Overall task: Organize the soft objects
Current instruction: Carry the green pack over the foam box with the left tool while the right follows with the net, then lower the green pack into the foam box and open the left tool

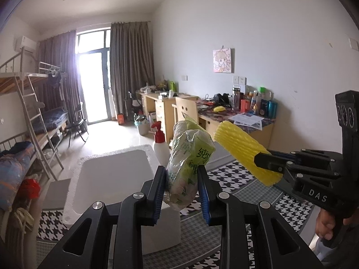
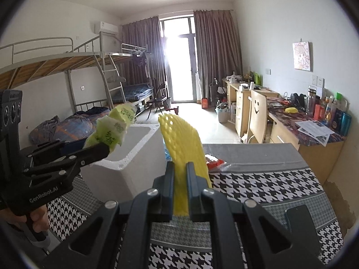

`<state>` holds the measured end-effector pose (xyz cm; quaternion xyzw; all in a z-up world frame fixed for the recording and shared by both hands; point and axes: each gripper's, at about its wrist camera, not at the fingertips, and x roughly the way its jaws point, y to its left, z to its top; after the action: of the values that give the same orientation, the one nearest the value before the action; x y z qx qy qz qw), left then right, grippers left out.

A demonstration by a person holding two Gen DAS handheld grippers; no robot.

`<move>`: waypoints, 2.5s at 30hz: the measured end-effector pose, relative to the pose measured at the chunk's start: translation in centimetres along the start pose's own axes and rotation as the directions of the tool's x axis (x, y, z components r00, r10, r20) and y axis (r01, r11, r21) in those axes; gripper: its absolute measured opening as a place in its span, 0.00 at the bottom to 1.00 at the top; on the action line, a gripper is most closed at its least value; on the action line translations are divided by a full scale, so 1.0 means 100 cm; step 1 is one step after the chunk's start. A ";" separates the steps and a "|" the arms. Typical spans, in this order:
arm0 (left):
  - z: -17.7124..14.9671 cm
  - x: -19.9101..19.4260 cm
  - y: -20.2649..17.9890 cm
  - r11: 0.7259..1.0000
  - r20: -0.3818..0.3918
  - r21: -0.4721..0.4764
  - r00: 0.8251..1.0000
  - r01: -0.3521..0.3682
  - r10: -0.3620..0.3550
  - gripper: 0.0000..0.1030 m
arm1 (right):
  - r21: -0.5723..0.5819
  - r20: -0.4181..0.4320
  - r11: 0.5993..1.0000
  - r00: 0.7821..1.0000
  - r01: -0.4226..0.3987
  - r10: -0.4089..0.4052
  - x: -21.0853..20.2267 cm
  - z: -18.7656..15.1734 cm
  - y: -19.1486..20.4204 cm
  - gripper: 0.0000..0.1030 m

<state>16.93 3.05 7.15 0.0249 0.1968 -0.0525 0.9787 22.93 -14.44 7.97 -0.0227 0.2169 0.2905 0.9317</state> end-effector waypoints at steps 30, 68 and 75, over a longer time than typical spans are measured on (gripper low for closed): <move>0.014 -0.001 0.032 0.991 0.044 -0.038 0.990 -0.131 0.133 0.29 | -0.034 0.015 0.998 0.998 -0.061 0.061 0.021 0.027 0.019 0.12; -0.006 0.021 0.080 0.948 -0.046 -0.161 0.961 -0.275 0.271 0.95 | -0.094 -0.030 0.988 0.992 -0.125 0.123 0.053 0.037 0.049 0.12; -0.006 0.018 0.087 0.933 -0.052 -0.162 0.947 -0.321 0.317 0.99 | -0.097 -0.024 0.987 0.992 -0.127 0.125 0.059 0.040 0.049 0.12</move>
<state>19.38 11.56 6.16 -0.0255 0.2062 0.1242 0.9703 26.14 -6.60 9.54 -0.0570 0.2116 0.3590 0.9073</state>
